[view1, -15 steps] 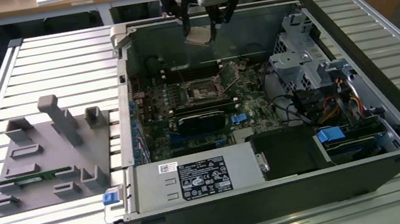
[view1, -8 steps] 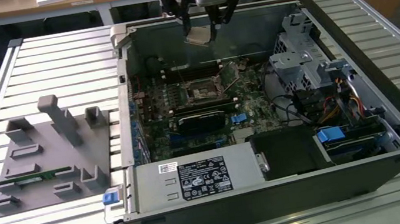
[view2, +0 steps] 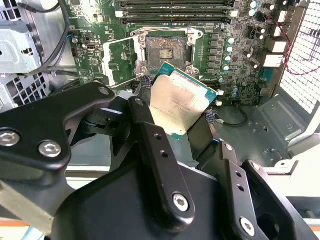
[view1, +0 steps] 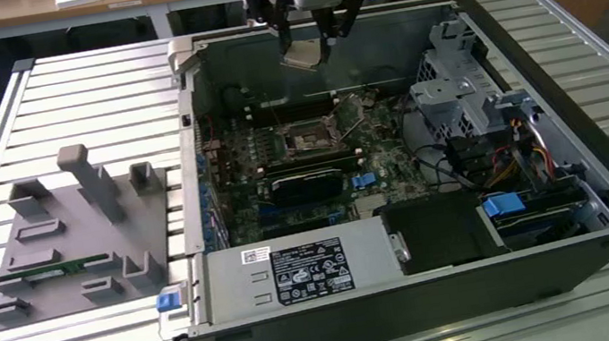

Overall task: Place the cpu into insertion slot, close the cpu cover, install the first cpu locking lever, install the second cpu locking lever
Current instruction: 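Place the cpu into insertion slot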

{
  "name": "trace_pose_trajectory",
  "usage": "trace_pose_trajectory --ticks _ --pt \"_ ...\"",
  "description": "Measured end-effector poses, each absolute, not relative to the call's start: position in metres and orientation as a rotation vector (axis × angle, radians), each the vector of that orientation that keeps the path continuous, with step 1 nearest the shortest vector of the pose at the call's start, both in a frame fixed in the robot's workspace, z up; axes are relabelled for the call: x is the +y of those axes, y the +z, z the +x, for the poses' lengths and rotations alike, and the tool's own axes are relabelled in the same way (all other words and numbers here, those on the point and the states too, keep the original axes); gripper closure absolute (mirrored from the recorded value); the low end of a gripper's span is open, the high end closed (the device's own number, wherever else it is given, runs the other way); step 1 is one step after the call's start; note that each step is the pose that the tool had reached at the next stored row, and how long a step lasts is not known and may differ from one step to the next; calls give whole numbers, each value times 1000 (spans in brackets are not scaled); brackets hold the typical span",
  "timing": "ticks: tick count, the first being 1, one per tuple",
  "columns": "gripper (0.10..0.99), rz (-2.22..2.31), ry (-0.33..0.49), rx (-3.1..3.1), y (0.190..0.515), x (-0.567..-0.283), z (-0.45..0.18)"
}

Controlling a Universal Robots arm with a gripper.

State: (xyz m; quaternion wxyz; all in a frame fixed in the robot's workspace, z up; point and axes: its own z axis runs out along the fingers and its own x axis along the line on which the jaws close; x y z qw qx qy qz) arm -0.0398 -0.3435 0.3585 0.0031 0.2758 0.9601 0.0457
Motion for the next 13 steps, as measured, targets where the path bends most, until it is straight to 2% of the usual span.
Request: trace_pose_trajectory --ticks 13 --pt "545 945 143 2984 358 -343 -40"
